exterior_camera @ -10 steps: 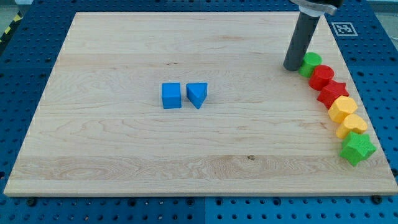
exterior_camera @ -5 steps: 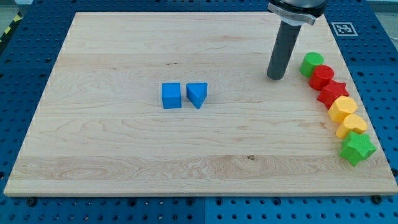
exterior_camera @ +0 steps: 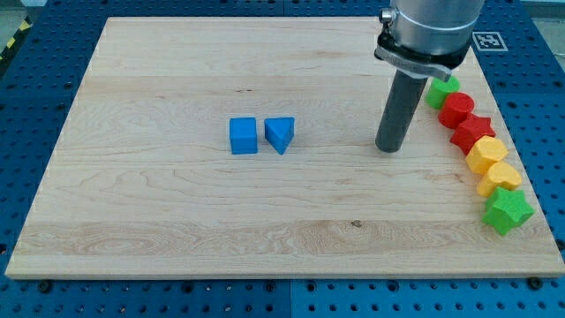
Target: Push the blue triangle to the left side of the green circle
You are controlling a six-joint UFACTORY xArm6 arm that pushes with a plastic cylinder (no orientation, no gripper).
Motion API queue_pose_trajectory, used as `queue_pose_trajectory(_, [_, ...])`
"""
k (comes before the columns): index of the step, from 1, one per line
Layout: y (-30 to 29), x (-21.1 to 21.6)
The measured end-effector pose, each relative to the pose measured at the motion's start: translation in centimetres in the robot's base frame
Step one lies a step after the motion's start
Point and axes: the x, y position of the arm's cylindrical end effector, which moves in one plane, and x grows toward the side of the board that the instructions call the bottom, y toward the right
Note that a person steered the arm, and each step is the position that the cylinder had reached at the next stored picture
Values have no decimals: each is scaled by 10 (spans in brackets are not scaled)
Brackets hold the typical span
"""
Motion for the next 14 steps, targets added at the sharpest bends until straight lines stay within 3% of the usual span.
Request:
queue_pose_trajectory(2, [-63,51])
queue_pose_trajectory(3, [-92,51])
queue_pose_trajectory(6, [-97,51])
queue_pose_trajectory(10, [-102,33])
queue_pose_trajectory(13, [-181,9])
queue_pose_trajectory(14, [-153,-4])
